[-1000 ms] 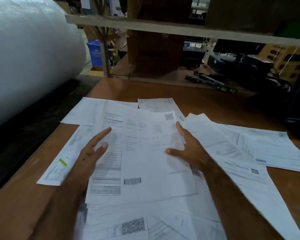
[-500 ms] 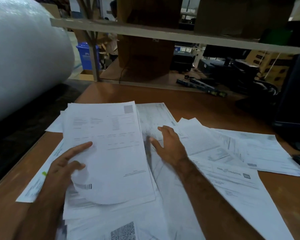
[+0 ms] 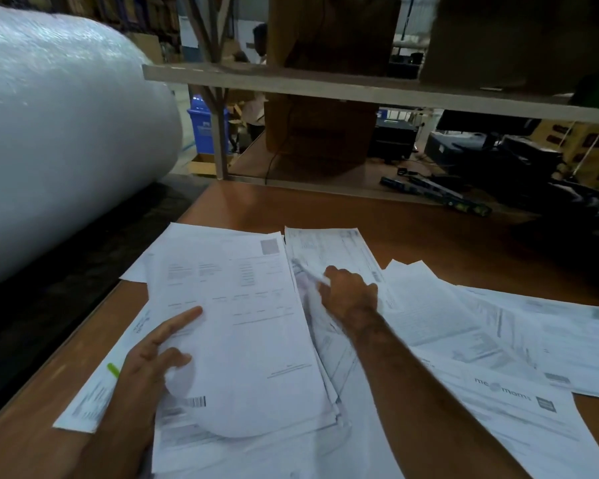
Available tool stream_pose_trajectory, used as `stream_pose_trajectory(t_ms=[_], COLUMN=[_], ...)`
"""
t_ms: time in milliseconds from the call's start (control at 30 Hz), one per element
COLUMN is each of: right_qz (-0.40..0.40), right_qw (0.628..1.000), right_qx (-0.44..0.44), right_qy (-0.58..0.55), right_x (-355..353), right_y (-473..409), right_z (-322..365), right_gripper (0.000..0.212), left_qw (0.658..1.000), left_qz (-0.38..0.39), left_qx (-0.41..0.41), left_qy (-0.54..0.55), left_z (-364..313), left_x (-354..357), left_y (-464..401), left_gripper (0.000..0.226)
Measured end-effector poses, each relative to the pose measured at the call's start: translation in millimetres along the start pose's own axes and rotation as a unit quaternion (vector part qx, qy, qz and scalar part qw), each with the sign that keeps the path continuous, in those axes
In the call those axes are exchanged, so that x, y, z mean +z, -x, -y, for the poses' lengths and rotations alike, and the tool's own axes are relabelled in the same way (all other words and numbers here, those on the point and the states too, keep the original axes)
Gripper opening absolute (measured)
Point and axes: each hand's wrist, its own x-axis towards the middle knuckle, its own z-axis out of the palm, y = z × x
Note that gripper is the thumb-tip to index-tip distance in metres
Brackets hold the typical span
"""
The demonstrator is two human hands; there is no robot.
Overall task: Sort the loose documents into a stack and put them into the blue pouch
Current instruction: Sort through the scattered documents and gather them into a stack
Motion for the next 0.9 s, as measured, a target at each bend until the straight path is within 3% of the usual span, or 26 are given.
stream_pose_trajectory(t_ms=[67, 200, 333, 400, 467, 533, 567, 667, 767, 900], right_qz=[-0.03, -0.096, 0.091, 0.097, 0.044, -0.018, -0.025, 0.021, 0.025, 0.02], right_qw=[0.999, 0.995, 0.995, 0.992, 0.994, 0.992, 0.989, 0.983, 0.979, 0.961], right_qx=[0.02, 0.011, -0.033, -0.033, 0.007, 0.066, 0.099, 0.166, 0.151, 0.089], right_qy=[-0.009, 0.004, -0.031, -0.07, -0.101, -0.109, -0.105, -0.07, -0.137, -0.262], right_x=[-22, -60, -66, -63, -61, -58, -58, -57, -56, -71], right_y=[9, 79, 174, 195, 192, 173, 161, 136, 121, 111], right_z=[-14, -59, -76, -81, -86, -99, -106, -120, -126, -139], right_gripper=[0.039, 0.046, 0.097, 0.106, 0.091, 0.055, 0.048, 0.077, 0.078, 0.029], left_qw=[1.0, 0.999, 0.998, 0.998, 0.999, 0.999, 0.999, 0.998, 0.998, 0.998], left_qz=[-0.002, -0.012, -0.02, -0.018, -0.01, -0.009, -0.012, -0.012, -0.022, -0.016], left_qx=[0.01, 0.015, 0.016, 0.015, 0.018, 0.023, 0.023, 0.021, 0.014, 0.026], left_qy=[0.003, 0.031, 0.059, 0.051, 0.049, 0.045, 0.046, 0.052, 0.056, 0.052], left_z=[-1, -6, 0, 4, 3, 5, 6, 5, 4, 0], left_x=[2, 8, 10, 7, 6, 5, 6, 9, 10, 12], left_y=[0, -3, -5, -3, 0, 1, 2, 4, 6, 9], left_gripper=[0.057, 0.059, 0.063, 0.064, 0.064, 0.062, 0.061, 0.061, 0.061, 0.061])
